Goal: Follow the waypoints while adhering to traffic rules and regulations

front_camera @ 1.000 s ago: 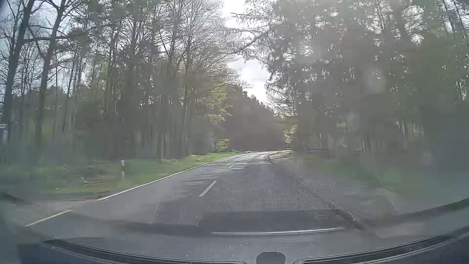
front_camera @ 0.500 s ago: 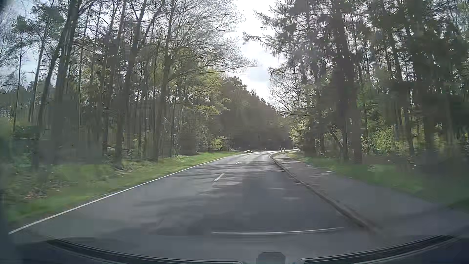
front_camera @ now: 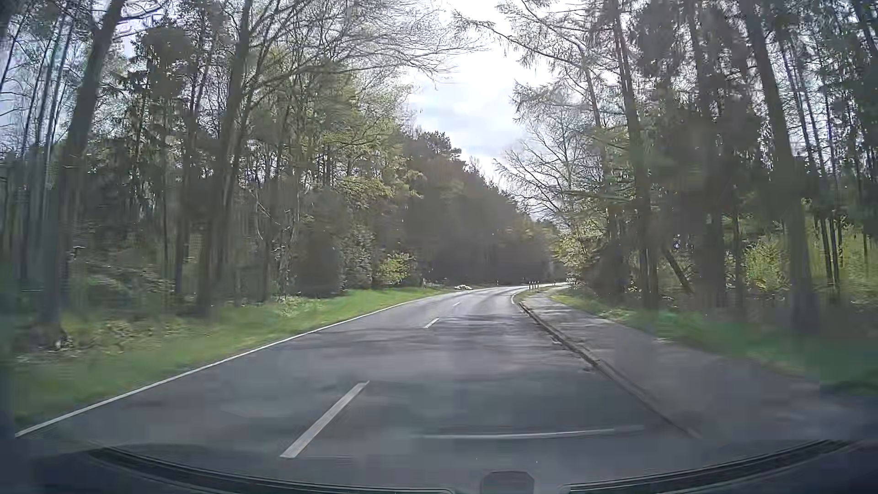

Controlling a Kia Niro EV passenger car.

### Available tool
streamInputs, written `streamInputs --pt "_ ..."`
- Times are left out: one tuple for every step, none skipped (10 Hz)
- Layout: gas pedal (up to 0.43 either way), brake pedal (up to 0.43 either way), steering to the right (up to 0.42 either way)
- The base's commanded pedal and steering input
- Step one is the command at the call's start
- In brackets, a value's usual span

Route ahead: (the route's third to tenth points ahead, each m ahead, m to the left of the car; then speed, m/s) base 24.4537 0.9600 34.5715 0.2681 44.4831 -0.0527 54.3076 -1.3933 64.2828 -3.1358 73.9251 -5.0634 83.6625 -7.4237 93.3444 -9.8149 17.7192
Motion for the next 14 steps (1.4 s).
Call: streamInputs --pt "0.209 0.000 0.001" --pt "0.209 0.000 0.001" --pt "0.209 0.000 0.004" --pt "0.209 0.000 0.005" --pt "0.209 0.000 0.010" --pt "0.197 0.000 0.015" --pt "0.197 0.000 0.018" --pt "0.197 0.000 0.018" --pt "0.197 0.000 0.018" --pt "0.189 0.000 0.018" --pt "0.189 0.000 0.018" --pt "0.189 0.000 0.018" --pt "0.189 0.000 0.018" --pt "0.189 0.000 0.019"
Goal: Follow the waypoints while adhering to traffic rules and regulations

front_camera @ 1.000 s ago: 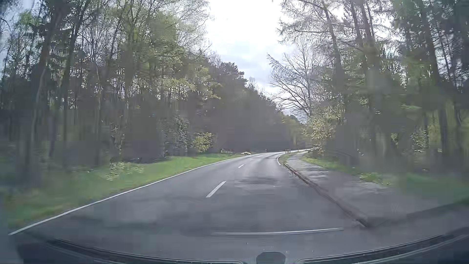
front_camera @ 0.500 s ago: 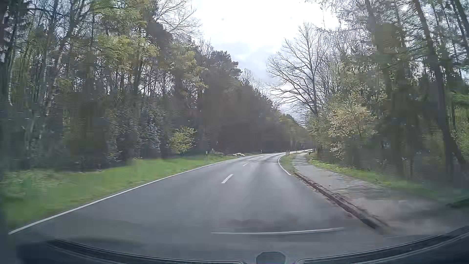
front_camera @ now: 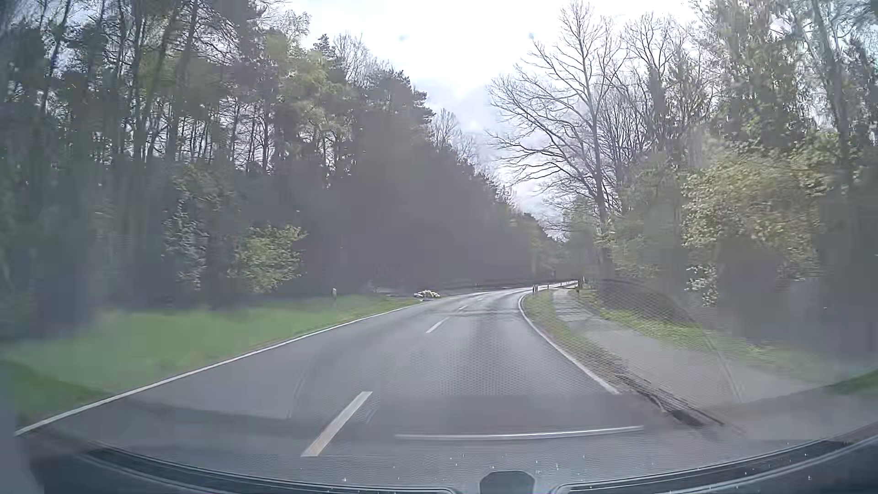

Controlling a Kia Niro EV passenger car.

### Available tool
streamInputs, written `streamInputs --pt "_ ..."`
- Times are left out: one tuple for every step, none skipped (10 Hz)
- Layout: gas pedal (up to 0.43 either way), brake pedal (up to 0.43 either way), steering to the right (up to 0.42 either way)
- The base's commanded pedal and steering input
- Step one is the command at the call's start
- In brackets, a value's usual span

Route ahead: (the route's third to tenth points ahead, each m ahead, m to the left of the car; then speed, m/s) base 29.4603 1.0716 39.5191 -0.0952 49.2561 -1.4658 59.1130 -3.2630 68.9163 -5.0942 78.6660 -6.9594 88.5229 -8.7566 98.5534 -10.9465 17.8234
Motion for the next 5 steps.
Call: streamInputs --pt "0.189 0.000 0.019" --pt "0.189 0.000 0.018" --pt "0.189 0.000 0.019" --pt "0.189 0.000 0.018" --pt "0.189 0.000 0.017"
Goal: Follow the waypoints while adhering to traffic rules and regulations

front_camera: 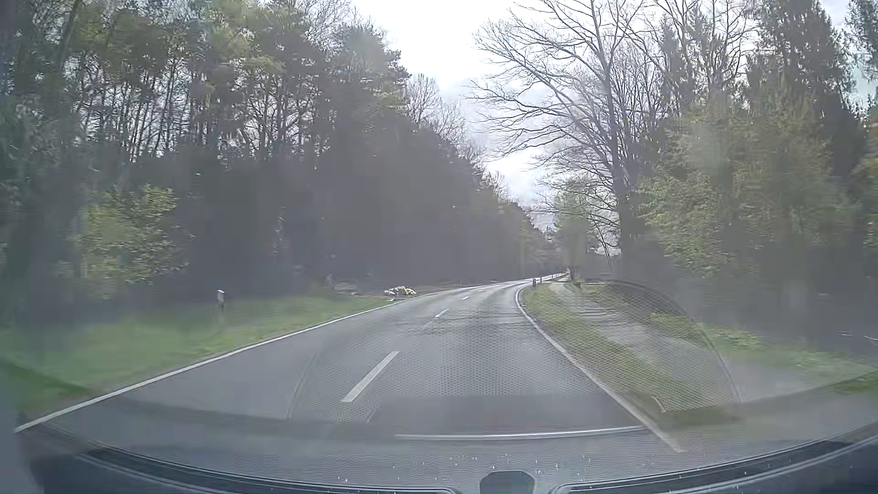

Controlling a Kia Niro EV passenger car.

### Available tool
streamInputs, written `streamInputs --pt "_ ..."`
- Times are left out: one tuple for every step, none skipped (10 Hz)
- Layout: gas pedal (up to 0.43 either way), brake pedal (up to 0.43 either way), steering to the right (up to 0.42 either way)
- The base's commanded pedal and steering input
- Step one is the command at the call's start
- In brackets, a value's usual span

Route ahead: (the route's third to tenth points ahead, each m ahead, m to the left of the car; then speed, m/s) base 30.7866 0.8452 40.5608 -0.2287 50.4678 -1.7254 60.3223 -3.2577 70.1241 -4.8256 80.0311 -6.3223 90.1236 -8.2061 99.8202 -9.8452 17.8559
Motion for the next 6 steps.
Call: streamInputs --pt "0.189 0.000 0.015" --pt "0.177 0.000 0.013" --pt "0.177 0.000 0.013" --pt "0.177 0.000 0.013" --pt "0.177 0.000 0.013" --pt "0.177 0.006 0.014"
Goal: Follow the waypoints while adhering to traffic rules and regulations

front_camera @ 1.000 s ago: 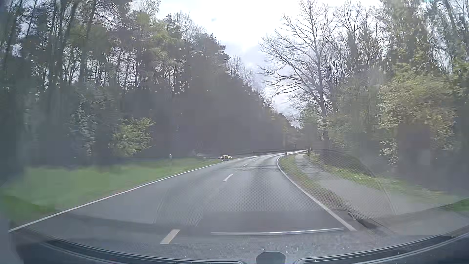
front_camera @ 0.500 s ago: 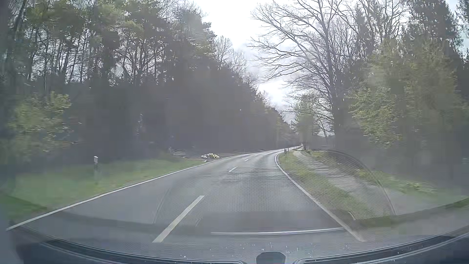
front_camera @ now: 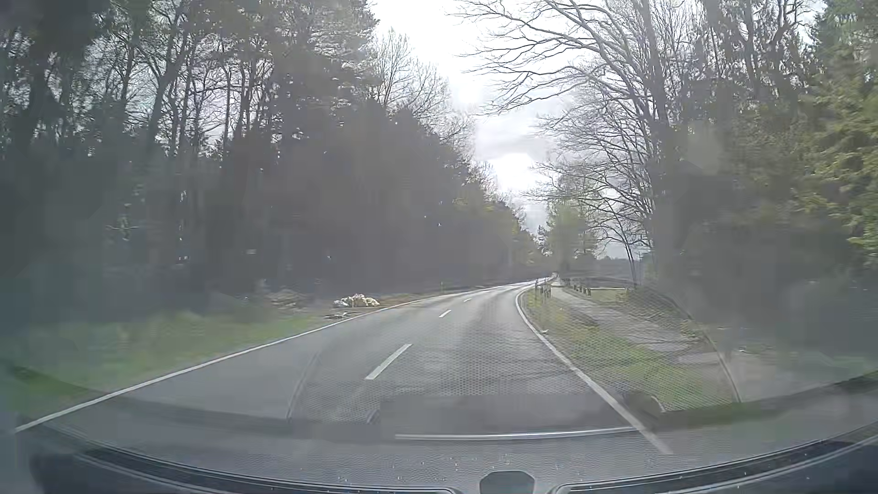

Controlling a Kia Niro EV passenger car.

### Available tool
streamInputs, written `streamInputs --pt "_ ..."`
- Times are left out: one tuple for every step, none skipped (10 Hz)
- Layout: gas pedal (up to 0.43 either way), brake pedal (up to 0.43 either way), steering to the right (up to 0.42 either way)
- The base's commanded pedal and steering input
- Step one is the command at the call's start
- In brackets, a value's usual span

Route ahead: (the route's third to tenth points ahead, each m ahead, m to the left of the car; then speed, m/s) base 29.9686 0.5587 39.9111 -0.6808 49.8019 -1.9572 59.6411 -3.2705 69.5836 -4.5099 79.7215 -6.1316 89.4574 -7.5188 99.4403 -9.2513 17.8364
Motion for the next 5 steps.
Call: streamInputs --pt "0.177 0.000 0.015" --pt "0.177 0.000 0.017" --pt "0.177 0.000 0.018" --pt "0.177 0.000 0.018" --pt "0.177 0.000 0.017"
